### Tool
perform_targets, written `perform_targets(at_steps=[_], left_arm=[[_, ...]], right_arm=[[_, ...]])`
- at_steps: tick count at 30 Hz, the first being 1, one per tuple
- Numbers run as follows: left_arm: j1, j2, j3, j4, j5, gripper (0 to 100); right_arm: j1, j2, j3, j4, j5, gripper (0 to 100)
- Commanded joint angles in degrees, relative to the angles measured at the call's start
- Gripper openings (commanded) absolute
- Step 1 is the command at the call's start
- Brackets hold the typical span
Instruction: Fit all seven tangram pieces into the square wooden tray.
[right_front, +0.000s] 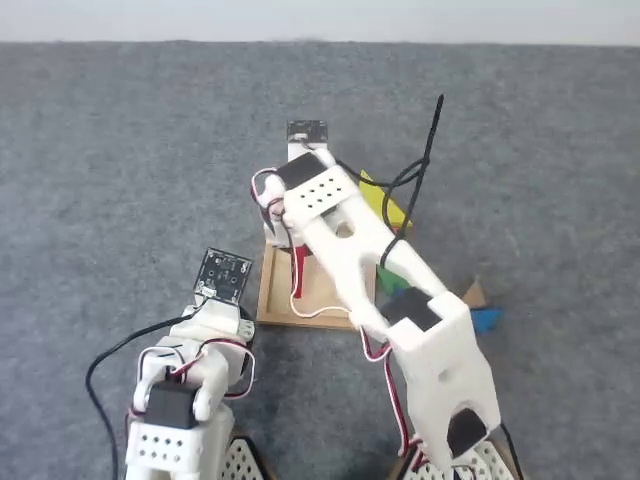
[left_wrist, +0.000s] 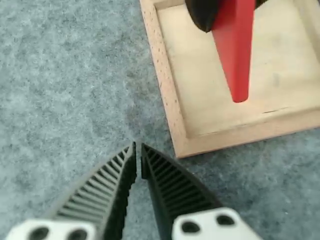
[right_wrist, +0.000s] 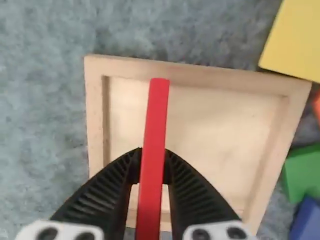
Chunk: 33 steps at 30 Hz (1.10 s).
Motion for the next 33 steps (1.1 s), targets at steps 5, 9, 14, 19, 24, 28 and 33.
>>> perform_targets(at_steps=[5,9,14,19,24,28,33], left_arm=[[-0.4,-0.9,-0.6,0.2,-0.1,2],[-0.6,-0.9,-0.6,0.2,-0.1,2],[-0.6,-0.9,-0.6,0.2,-0.1,2],[-0.6,-0.9,-0.6,0.2,-0.1,2],[-0.6,-0.9,-0.6,0.2,-0.1,2],[-0.6,-0.9,-0.6,0.2,-0.1,2],[-0.6,-0.9,-0.6,0.2,-0.1,2]], right_arm=[[-4.1,-0.5,-3.9,0.4,-4.5,23.8],[-1.4,-0.8,-3.9,1.9,-5.3,23.7],[5.2,-1.2,-3.9,4.6,-3.2,23.7],[7.5,-1.2,-3.9,8.1,-0.4,23.7],[7.7,-1.2,-3.7,8.5,5.1,22.7],[7.9,-1.3,-3.6,8.0,11.2,13.5],[9.2,-8.1,-0.7,5.5,12.1,9.6]])
